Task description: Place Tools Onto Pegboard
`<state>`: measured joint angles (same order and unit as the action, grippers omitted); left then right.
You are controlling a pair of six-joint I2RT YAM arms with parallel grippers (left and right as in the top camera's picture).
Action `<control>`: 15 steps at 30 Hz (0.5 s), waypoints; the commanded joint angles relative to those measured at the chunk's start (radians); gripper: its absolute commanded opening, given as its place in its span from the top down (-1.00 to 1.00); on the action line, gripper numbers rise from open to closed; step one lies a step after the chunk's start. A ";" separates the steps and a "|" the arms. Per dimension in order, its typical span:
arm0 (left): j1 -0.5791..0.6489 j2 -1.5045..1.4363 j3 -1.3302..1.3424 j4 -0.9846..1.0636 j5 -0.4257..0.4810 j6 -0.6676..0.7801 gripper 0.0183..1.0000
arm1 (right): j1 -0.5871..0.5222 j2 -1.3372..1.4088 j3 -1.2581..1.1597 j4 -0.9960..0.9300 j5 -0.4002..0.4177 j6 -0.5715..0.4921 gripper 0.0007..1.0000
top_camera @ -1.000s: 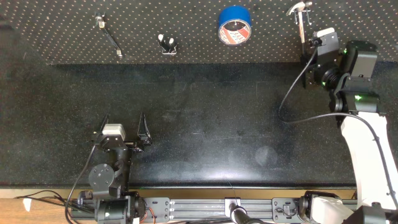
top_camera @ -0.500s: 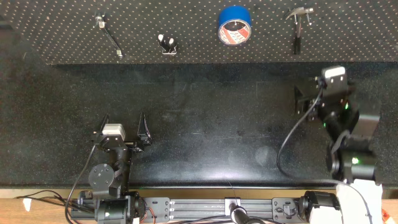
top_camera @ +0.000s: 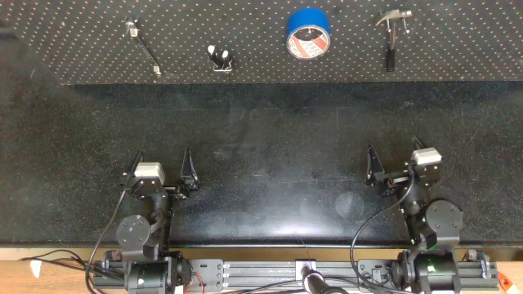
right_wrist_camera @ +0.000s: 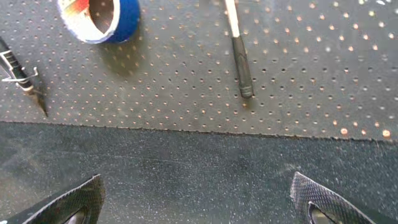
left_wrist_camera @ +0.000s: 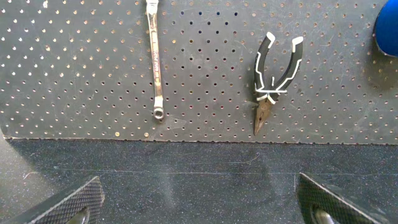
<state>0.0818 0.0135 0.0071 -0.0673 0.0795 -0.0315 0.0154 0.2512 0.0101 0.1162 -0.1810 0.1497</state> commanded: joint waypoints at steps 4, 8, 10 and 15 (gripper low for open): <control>-0.005 -0.007 -0.002 -0.008 0.004 -0.016 -0.99 | 0.008 -0.155 -0.006 -0.180 0.052 -0.003 -0.95; -0.005 -0.007 -0.002 -0.008 0.004 -0.016 -0.99 | 0.007 -0.209 -0.006 -0.186 0.090 -0.062 -0.95; -0.005 -0.007 -0.002 -0.008 0.004 -0.016 -0.99 | 0.006 -0.251 -0.006 -0.186 0.093 -0.061 -0.95; -0.005 -0.007 -0.002 -0.008 0.004 -0.016 -1.00 | -0.021 -0.250 -0.006 -0.183 0.095 -0.061 -0.95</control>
<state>0.0818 0.0135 0.0071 -0.0673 0.0795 -0.0315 0.0078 0.0135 0.0074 -0.0608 -0.1059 0.1055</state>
